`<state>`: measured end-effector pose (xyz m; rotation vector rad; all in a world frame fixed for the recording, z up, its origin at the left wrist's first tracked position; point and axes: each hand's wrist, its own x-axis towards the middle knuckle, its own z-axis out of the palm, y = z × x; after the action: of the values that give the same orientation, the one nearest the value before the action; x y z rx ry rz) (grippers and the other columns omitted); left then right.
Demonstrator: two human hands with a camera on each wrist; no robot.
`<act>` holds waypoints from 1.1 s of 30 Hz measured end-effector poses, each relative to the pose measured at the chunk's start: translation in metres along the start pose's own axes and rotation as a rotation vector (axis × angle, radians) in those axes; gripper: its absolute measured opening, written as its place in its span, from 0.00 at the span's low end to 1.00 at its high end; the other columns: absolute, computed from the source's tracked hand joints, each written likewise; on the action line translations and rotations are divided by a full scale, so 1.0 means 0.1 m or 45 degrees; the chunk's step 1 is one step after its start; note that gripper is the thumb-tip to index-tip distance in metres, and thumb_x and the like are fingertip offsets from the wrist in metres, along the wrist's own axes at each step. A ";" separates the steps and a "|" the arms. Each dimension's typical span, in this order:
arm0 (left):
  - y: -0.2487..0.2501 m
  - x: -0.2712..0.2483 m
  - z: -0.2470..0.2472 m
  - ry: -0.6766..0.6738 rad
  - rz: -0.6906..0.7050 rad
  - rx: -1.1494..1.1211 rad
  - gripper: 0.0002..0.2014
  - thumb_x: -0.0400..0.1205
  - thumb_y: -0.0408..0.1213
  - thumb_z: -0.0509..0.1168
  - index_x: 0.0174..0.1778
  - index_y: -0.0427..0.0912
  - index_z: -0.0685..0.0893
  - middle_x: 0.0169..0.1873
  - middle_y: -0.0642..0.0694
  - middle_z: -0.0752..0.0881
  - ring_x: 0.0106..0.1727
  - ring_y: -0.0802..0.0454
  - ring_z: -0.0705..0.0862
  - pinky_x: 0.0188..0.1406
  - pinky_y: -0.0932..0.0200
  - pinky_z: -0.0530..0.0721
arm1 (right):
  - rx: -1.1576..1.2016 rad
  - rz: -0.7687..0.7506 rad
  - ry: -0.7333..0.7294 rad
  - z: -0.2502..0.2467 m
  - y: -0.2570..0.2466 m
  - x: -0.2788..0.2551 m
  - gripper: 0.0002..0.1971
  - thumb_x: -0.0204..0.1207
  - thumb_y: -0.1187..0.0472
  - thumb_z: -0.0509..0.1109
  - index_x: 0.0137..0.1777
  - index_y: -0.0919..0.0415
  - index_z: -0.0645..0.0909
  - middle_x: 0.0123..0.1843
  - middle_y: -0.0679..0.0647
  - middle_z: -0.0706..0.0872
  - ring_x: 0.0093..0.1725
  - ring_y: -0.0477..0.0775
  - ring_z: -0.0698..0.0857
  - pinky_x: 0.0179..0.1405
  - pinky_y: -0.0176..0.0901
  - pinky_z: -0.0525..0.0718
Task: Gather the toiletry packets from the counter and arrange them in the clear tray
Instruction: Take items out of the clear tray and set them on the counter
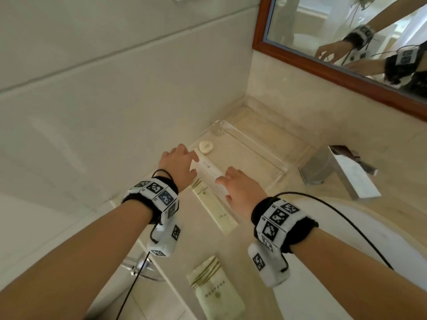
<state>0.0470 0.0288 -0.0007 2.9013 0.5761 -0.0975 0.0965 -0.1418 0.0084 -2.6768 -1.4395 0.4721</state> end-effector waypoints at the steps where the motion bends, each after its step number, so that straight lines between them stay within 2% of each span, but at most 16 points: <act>1: 0.00 -0.07 0.01 -0.003 -0.002 0.006 0.18 0.80 0.43 0.62 0.66 0.49 0.77 0.66 0.43 0.74 0.63 0.44 0.78 0.68 0.50 0.71 | -0.017 -0.013 0.015 0.02 -0.03 -0.05 0.21 0.80 0.66 0.63 0.73 0.59 0.71 0.68 0.59 0.71 0.66 0.58 0.75 0.60 0.50 0.84; 5: 0.01 -0.34 0.08 -0.052 -0.015 0.000 0.17 0.80 0.43 0.62 0.66 0.49 0.77 0.66 0.42 0.75 0.65 0.44 0.77 0.69 0.48 0.70 | -0.054 -0.056 0.034 0.10 -0.14 -0.22 0.18 0.80 0.67 0.63 0.70 0.61 0.73 0.67 0.59 0.73 0.64 0.59 0.76 0.56 0.51 0.86; 11: 0.03 -0.63 0.21 -0.156 0.011 -0.048 0.15 0.79 0.44 0.63 0.62 0.49 0.79 0.60 0.44 0.80 0.63 0.45 0.78 0.67 0.48 0.71 | -0.102 -0.046 -0.160 0.28 -0.23 -0.31 0.20 0.81 0.69 0.61 0.73 0.62 0.71 0.67 0.61 0.75 0.60 0.64 0.82 0.60 0.55 0.83; 14: 0.07 -0.77 0.26 -0.397 0.109 -0.156 0.14 0.79 0.47 0.65 0.58 0.49 0.81 0.50 0.48 0.83 0.55 0.48 0.82 0.59 0.55 0.76 | -0.144 -0.026 -0.222 0.39 -0.24 -0.30 0.19 0.81 0.68 0.61 0.72 0.63 0.71 0.66 0.62 0.75 0.60 0.65 0.83 0.60 0.54 0.84; 17: 0.13 -0.90 0.31 -0.650 0.185 -0.261 0.16 0.75 0.52 0.69 0.56 0.51 0.84 0.41 0.53 0.82 0.45 0.53 0.81 0.52 0.60 0.77 | -0.173 -0.002 -0.210 0.47 -0.26 -0.27 0.17 0.82 0.66 0.60 0.70 0.64 0.72 0.66 0.63 0.74 0.59 0.65 0.83 0.56 0.52 0.83; 21: 0.19 -1.01 0.35 -0.786 0.260 -0.258 0.21 0.68 0.59 0.73 0.54 0.57 0.83 0.36 0.58 0.82 0.42 0.56 0.81 0.53 0.61 0.79 | -0.182 0.056 -0.162 0.55 -0.31 -0.20 0.16 0.83 0.65 0.60 0.70 0.66 0.70 0.65 0.63 0.74 0.59 0.65 0.83 0.53 0.50 0.81; 23: 0.23 -1.05 0.36 -0.864 0.332 -0.187 0.24 0.66 0.59 0.74 0.56 0.57 0.83 0.38 0.57 0.83 0.43 0.56 0.81 0.53 0.62 0.80 | -0.184 0.078 -0.166 0.61 -0.32 -0.17 0.16 0.82 0.65 0.63 0.68 0.67 0.70 0.65 0.63 0.73 0.58 0.64 0.83 0.54 0.50 0.82; 25: 0.24 -1.08 0.39 -0.902 0.395 -0.137 0.24 0.66 0.57 0.75 0.56 0.56 0.82 0.36 0.58 0.81 0.41 0.57 0.80 0.50 0.63 0.78 | -0.186 0.104 -0.171 0.67 -0.33 -0.14 0.16 0.80 0.66 0.65 0.67 0.68 0.71 0.64 0.63 0.73 0.55 0.64 0.84 0.54 0.52 0.85; 28: 0.22 -1.10 0.46 -0.913 0.433 -0.137 0.16 0.68 0.52 0.75 0.49 0.52 0.86 0.30 0.60 0.76 0.34 0.60 0.76 0.41 0.66 0.75 | -0.163 0.132 -0.197 0.69 -0.34 -0.11 0.19 0.79 0.66 0.67 0.67 0.68 0.70 0.65 0.64 0.71 0.53 0.64 0.84 0.55 0.53 0.86; 31: 0.22 -1.10 0.50 -0.892 0.425 -0.220 0.03 0.71 0.45 0.74 0.35 0.52 0.88 0.25 0.60 0.76 0.29 0.63 0.74 0.37 0.67 0.75 | -0.134 0.124 -0.234 0.67 -0.32 -0.09 0.23 0.77 0.68 0.69 0.70 0.66 0.67 0.66 0.65 0.71 0.55 0.63 0.84 0.55 0.51 0.86; 33: 0.23 -1.10 0.52 -0.882 0.409 -0.240 0.03 0.72 0.43 0.73 0.33 0.54 0.87 0.25 0.61 0.77 0.29 0.63 0.75 0.37 0.67 0.75 | -0.123 0.116 -0.244 0.67 -0.31 -0.08 0.24 0.77 0.69 0.69 0.71 0.66 0.67 0.66 0.65 0.72 0.56 0.63 0.84 0.56 0.51 0.86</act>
<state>-0.0476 -0.0429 -0.0368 2.4924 -0.0039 -0.8955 0.0474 -0.1369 -0.0472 -2.8512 -1.4243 0.7008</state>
